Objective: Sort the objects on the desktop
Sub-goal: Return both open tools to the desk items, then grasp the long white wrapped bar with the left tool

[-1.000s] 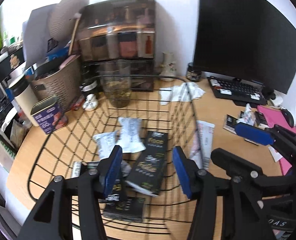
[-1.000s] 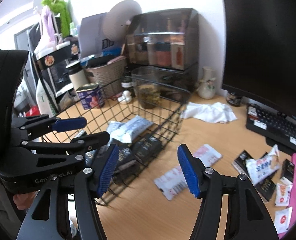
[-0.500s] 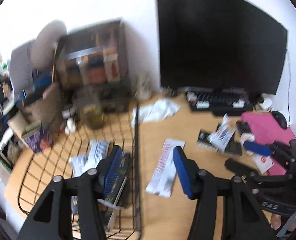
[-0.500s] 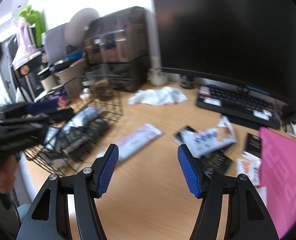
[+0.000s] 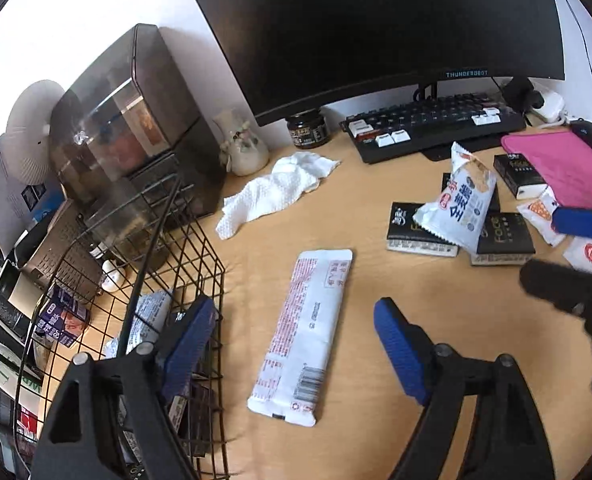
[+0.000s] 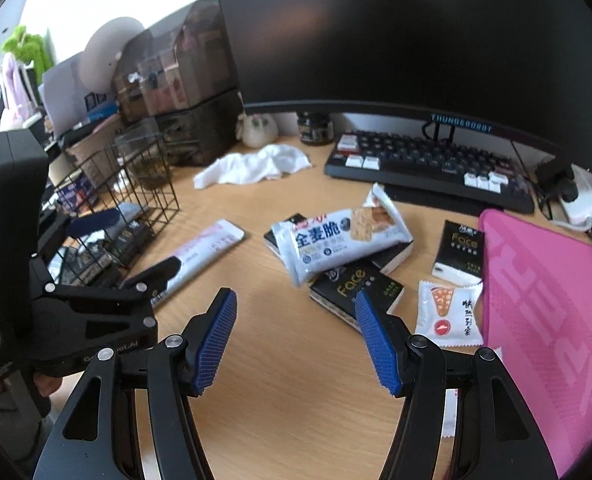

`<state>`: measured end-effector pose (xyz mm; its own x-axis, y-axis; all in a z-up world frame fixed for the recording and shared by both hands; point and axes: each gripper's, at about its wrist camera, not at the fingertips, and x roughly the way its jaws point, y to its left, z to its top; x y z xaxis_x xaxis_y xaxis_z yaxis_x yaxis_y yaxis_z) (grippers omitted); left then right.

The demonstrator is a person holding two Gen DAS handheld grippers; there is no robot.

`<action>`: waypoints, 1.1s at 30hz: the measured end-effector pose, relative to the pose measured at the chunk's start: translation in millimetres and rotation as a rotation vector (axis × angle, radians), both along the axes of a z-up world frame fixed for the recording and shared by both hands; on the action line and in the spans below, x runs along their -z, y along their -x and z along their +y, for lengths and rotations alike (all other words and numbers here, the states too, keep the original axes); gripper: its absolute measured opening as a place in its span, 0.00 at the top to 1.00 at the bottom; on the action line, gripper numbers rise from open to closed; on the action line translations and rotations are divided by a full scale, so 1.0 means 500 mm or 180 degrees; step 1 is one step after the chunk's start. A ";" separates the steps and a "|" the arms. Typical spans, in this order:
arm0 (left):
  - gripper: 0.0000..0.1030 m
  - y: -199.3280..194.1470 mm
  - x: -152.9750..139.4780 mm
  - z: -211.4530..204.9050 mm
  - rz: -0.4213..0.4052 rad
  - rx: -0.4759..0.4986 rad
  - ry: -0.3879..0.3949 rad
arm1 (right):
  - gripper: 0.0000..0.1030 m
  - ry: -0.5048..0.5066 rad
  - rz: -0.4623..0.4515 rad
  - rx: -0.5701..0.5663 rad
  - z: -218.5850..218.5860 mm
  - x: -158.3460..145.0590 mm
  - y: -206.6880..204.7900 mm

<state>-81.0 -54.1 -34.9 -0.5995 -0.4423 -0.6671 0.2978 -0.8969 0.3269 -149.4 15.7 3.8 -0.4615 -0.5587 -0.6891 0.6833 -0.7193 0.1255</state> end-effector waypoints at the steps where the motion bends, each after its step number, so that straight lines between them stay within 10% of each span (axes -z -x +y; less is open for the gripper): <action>1: 0.20 0.002 -0.002 0.006 -0.0007 0.0094 -0.0073 | 0.40 -0.0006 -0.0016 -0.0005 -0.002 0.004 0.002; 25: 0.20 0.051 0.100 -0.072 -0.0268 -0.0025 -0.1011 | 0.40 -0.0067 -0.0157 0.0149 0.012 0.044 0.054; 33: 0.20 0.047 0.088 -0.008 -0.0320 0.0451 -0.1271 | 0.40 -0.0058 -0.0193 0.0218 0.029 0.046 0.073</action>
<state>-104.4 -58.0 -78.7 -0.5590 -0.0557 -0.8273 0.1471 -0.9886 -0.0328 -186.0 30.4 -19.1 -0.4553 -0.5144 -0.7267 0.6239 -0.7666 0.1518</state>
